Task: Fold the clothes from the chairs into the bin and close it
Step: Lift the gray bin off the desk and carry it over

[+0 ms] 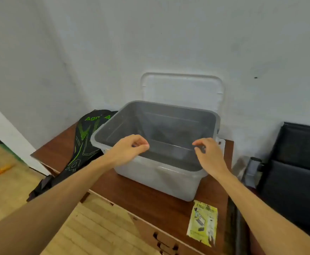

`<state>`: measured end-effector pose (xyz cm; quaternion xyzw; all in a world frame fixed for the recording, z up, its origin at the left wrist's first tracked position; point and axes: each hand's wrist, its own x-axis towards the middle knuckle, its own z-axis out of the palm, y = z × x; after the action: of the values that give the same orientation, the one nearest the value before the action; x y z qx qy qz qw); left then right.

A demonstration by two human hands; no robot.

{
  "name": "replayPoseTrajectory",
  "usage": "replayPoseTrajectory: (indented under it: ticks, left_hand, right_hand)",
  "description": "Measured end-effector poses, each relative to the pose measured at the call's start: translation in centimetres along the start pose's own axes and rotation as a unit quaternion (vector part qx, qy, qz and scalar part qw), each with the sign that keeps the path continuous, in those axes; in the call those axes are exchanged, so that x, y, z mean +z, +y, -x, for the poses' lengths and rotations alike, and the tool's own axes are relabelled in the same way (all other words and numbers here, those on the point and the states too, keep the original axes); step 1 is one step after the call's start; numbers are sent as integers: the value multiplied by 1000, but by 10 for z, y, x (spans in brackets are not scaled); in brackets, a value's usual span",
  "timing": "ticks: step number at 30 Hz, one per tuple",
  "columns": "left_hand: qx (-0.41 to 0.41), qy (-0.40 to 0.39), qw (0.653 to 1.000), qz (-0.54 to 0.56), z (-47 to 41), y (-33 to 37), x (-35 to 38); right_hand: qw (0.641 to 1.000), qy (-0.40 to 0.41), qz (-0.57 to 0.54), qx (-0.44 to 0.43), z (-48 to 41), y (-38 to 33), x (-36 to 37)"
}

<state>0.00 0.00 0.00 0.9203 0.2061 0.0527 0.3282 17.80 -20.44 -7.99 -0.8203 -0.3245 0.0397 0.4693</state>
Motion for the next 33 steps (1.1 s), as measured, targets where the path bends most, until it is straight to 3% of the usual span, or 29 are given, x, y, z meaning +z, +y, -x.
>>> replayPoseTrajectory:
  ticks: [5, 11, 16, 20, 25, 33]
  left_hand:
    - [-9, -13, 1000, 20, -45, -34, 4]
    - [3, 19, 1000, 8, -84, -89, -12]
    - [33, 46, 992, -114, -111, -146, -47]
    - [32, 105, 979, -171, -122, -184, -73]
    - [-96, 80, 985, -118, -127, -217, -68]
    - [-197, 139, 969, -55, -130, -238, -62]
  right_hand:
    - [992, 57, 101, 54, -7, 12, 18]
    - [941, 96, 294, 135, -7, 11, 32]
    - [918, 87, 256, 289, -5, -1, 36]
    - [894, 80, 285, 337, -8, -10, 43]
    - [873, 110, 261, 397, -3, -17, 52]
    - [880, 109, 217, 409, -5, -8, 48]
